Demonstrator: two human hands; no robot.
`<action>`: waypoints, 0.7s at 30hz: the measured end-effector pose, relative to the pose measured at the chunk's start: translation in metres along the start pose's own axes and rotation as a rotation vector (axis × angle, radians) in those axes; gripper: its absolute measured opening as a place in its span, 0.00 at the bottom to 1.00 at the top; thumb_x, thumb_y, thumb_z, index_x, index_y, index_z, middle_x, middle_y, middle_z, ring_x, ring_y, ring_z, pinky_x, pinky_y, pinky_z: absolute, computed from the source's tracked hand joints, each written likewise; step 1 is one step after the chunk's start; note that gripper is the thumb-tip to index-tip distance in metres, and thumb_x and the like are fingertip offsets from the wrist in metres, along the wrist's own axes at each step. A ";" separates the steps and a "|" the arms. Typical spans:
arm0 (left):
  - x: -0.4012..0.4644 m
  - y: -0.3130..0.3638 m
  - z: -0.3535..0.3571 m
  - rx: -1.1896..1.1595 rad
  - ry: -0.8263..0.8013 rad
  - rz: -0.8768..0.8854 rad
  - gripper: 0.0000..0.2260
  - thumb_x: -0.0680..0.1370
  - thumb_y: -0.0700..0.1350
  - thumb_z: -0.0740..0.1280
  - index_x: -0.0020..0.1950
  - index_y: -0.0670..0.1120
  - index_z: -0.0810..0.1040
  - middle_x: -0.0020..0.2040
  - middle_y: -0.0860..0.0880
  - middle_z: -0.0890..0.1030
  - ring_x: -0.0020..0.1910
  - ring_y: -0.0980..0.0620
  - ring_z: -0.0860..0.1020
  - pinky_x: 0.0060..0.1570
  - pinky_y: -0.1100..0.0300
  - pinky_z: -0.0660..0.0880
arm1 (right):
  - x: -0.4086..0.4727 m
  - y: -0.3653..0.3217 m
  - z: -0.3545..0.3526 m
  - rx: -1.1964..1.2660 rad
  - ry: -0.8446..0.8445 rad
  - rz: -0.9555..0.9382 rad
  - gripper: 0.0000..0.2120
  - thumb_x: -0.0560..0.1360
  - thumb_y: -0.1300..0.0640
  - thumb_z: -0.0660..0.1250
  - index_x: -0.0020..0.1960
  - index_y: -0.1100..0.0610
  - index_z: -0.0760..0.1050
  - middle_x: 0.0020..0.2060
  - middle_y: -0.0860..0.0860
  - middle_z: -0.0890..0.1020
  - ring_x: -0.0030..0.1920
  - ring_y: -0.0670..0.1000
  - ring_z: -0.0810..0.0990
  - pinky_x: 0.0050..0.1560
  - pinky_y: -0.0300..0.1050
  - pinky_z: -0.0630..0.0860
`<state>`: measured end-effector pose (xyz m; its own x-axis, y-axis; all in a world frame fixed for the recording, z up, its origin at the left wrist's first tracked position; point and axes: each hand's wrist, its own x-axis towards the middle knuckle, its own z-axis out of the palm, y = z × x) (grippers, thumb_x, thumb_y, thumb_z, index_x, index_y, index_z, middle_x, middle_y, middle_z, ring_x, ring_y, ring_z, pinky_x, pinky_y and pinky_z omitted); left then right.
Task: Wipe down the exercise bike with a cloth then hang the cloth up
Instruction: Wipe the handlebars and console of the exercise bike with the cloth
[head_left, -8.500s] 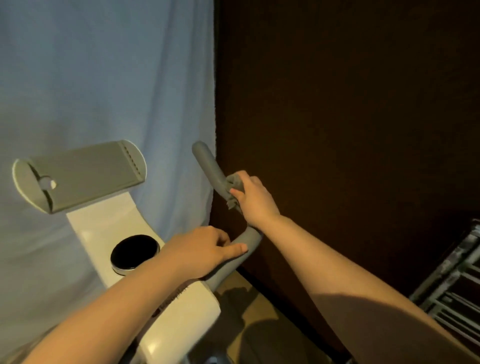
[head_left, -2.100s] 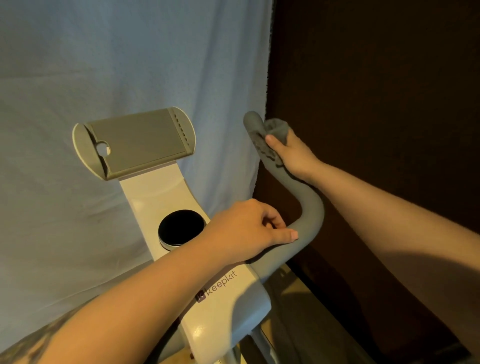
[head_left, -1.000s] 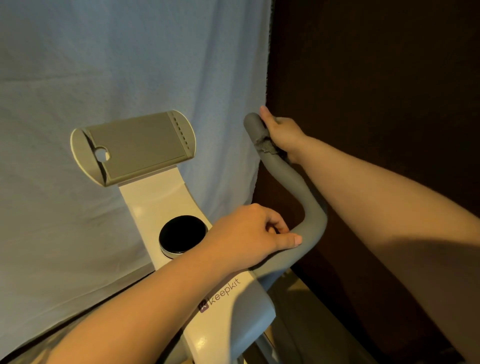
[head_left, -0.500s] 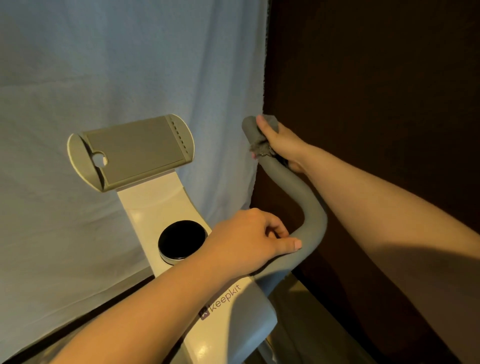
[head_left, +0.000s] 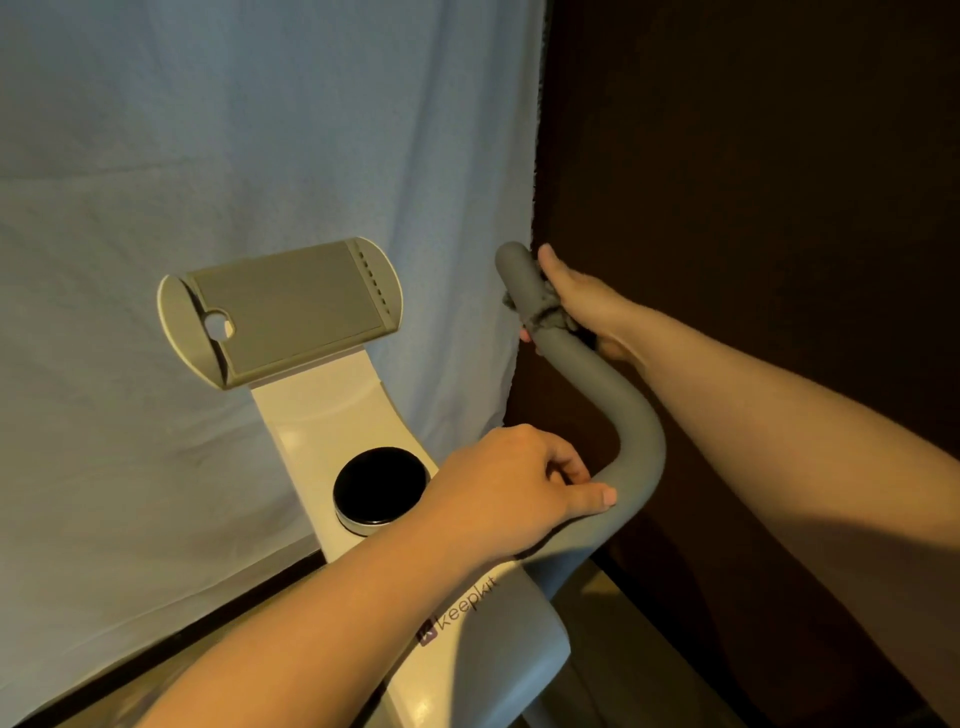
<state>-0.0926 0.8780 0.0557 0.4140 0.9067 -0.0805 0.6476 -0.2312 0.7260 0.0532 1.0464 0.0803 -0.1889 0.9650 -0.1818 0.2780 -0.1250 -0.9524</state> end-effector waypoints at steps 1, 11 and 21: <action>0.000 -0.001 0.000 0.000 0.000 0.000 0.13 0.72 0.64 0.69 0.46 0.56 0.82 0.33 0.56 0.76 0.34 0.58 0.74 0.37 0.60 0.70 | -0.003 -0.002 -0.003 -0.027 -0.032 0.010 0.25 0.77 0.33 0.54 0.56 0.52 0.75 0.41 0.52 0.86 0.41 0.53 0.84 0.42 0.49 0.81; 0.000 0.000 0.000 0.001 -0.012 0.004 0.13 0.72 0.64 0.69 0.46 0.56 0.82 0.34 0.56 0.77 0.33 0.59 0.74 0.38 0.59 0.72 | 0.013 -0.011 0.008 0.182 0.037 0.095 0.37 0.73 0.27 0.53 0.56 0.59 0.77 0.40 0.57 0.84 0.40 0.52 0.84 0.40 0.45 0.82; 0.004 -0.004 0.001 0.013 -0.023 -0.003 0.13 0.72 0.64 0.68 0.47 0.57 0.82 0.34 0.56 0.78 0.37 0.58 0.77 0.38 0.59 0.71 | 0.034 -0.025 0.004 0.352 -0.095 0.191 0.44 0.73 0.25 0.49 0.53 0.64 0.81 0.47 0.59 0.85 0.40 0.52 0.83 0.47 0.50 0.80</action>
<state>-0.0925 0.8819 0.0517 0.4264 0.8992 -0.0983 0.6569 -0.2332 0.7170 0.0361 1.0812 0.0968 -0.2554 0.8933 -0.3700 -0.0192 -0.3873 -0.9218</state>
